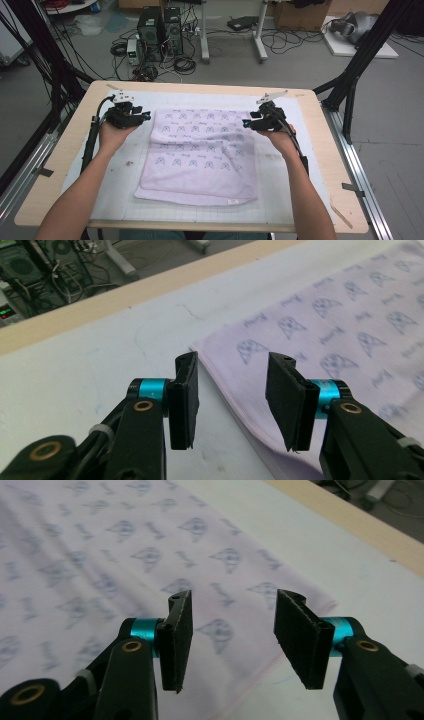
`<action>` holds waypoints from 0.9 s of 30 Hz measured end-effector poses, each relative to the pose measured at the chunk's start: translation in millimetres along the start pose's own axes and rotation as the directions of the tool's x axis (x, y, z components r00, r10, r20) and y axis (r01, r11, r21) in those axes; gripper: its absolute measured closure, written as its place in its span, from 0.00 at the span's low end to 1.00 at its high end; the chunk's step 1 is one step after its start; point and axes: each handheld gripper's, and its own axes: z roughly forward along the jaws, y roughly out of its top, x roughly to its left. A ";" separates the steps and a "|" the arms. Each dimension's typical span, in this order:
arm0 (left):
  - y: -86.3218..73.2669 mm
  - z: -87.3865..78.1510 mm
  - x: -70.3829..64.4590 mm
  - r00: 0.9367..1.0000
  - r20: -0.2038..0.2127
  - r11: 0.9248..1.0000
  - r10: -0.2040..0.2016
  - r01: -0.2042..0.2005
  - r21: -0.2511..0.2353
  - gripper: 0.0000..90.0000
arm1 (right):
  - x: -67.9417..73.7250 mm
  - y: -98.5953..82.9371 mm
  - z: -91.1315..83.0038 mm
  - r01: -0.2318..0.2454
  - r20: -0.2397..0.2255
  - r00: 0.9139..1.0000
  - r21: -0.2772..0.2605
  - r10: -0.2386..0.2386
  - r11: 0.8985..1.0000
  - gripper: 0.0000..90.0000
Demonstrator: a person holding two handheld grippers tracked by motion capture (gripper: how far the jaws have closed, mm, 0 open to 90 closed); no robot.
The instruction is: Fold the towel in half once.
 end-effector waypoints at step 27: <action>-98.9 -78.0 -88.5 0.926 0.313 0.975 0.209 -0.221 0.001 0.71 | 105.1 -92.4 -47.6 0.107 -0.201 0.972 -0.086 -0.123 0.990 0.62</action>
